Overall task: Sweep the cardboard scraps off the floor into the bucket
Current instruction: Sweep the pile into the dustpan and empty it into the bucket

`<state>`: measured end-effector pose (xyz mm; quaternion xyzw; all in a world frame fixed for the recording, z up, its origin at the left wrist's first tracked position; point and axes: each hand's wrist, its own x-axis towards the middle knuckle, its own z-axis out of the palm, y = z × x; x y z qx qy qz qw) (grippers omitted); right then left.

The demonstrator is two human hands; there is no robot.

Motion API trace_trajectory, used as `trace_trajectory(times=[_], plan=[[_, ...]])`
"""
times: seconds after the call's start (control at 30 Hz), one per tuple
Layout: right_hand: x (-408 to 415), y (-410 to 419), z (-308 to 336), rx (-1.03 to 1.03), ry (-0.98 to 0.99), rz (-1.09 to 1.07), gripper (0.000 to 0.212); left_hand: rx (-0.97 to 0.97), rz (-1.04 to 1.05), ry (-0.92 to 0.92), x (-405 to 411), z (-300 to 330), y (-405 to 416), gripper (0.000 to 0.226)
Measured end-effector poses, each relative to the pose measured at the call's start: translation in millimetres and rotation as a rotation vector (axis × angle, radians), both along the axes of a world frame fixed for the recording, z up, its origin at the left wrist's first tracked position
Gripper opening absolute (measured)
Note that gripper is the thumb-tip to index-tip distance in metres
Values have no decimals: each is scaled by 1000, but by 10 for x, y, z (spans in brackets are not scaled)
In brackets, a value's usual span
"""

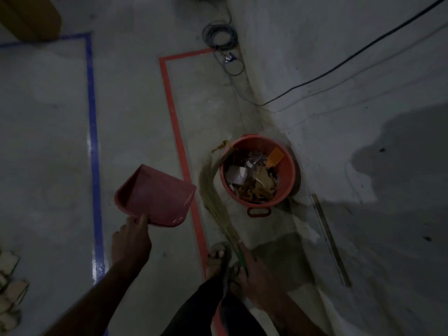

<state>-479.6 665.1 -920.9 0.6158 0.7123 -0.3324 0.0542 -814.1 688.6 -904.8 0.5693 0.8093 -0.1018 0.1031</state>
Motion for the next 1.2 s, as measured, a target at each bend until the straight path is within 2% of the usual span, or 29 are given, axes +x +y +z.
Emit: trace_trajectory(times=[0.13,0.23,0.33,0.4,0.5,0.57,0.63,0.73,0.87,1.0,1.2], plan=[[-171,-34,137,-165,26,0,66,55,14,-9,-172,-4,31,28],[-374,-146,73,-100,41,-43,71,78,-70,-45,-364,-92,143,28],[-727,-127,-50,-162,-11,-103,69,56,-155,-79,-569,-222,340,30],[-1054,-46,-108,-168,-98,-180,66,39,-199,-110,-754,-300,519,32],[-1616,158,-295,-44,-205,-285,69,16,-280,-118,-1130,-366,805,33],[-1960,347,-441,-60,-163,-415,73,-5,-319,-124,-1422,-336,947,34],[-2227,556,-626,-102,-53,-549,64,-5,-367,-103,-1734,-316,1096,36],[-2526,838,-753,-218,-19,-568,63,-11,-413,-74,-2138,-310,1274,41],[-2645,863,-668,-111,-20,-582,69,-55,-475,-79,-2347,-336,1370,45],[-2574,521,-562,96,-43,-715,68,-73,-526,-105,-2268,-333,1382,43],[-2207,-15,-400,-139,-49,-908,74,-37,-583,-179,-1849,-292,1448,40]])
